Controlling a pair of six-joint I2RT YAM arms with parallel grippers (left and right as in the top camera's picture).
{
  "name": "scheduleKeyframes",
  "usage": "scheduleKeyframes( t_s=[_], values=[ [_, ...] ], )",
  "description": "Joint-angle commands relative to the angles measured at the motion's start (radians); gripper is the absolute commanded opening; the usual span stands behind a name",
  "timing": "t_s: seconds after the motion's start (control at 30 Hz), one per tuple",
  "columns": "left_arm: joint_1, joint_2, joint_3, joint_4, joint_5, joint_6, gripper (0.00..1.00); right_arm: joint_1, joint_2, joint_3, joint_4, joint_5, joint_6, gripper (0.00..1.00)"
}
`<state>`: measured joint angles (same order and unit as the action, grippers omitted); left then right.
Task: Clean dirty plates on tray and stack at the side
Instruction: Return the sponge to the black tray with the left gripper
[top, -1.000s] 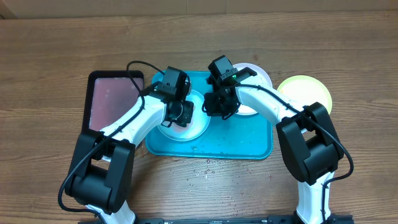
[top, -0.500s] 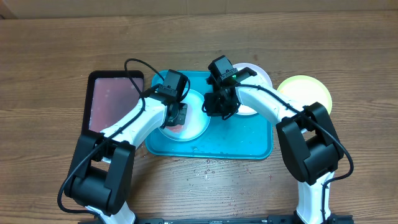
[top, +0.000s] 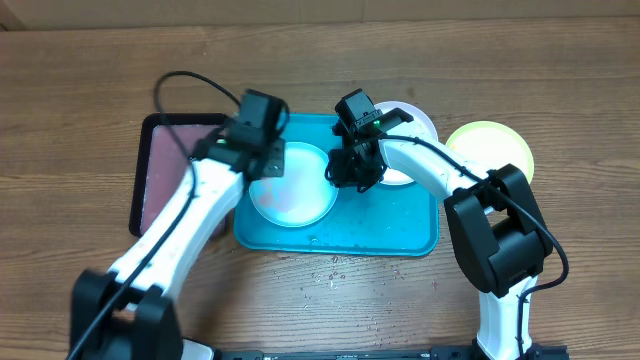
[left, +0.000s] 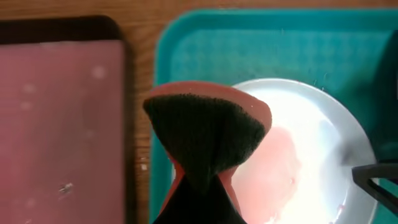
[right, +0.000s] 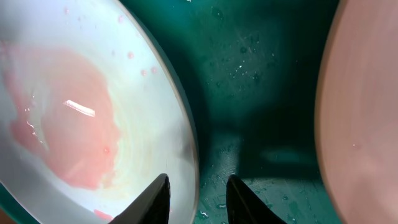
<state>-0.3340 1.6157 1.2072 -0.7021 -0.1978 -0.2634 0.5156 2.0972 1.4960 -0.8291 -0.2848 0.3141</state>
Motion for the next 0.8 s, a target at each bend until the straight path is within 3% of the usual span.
scheduleKeyframes(
  t_s=[0.0, 0.1, 0.27, 0.33, 0.5, 0.77],
  values=[
    [0.088, -0.043, 0.019, -0.052, 0.016, 0.007, 0.04, 0.014, -0.024, -0.005, 0.006, -0.009, 0.001, 0.32],
    [0.154, -0.037, 0.018, -0.08, 0.02, 0.05, 0.04, 0.014, -0.021, -0.005, 0.007, -0.014, 0.001, 0.21],
    [0.269, -0.027, 0.018, -0.072, 0.137, 0.191, 0.04, 0.014, -0.021, -0.005, 0.011, -0.016, -0.003, 0.12],
    [0.312, -0.016, 0.018, -0.066, 0.172, 0.233, 0.04, 0.014, -0.021, -0.005, 0.013, -0.016, -0.003, 0.04],
    [0.396, 0.062, 0.018, -0.043, 0.172, 0.239, 0.04, 0.014, -0.024, 0.023, 0.009, 0.028, -0.007, 0.04],
    [0.406, 0.19, 0.018, -0.033, 0.172, 0.239, 0.04, 0.018, -0.13, 0.057, -0.023, 0.198, -0.01, 0.04]
  ],
)
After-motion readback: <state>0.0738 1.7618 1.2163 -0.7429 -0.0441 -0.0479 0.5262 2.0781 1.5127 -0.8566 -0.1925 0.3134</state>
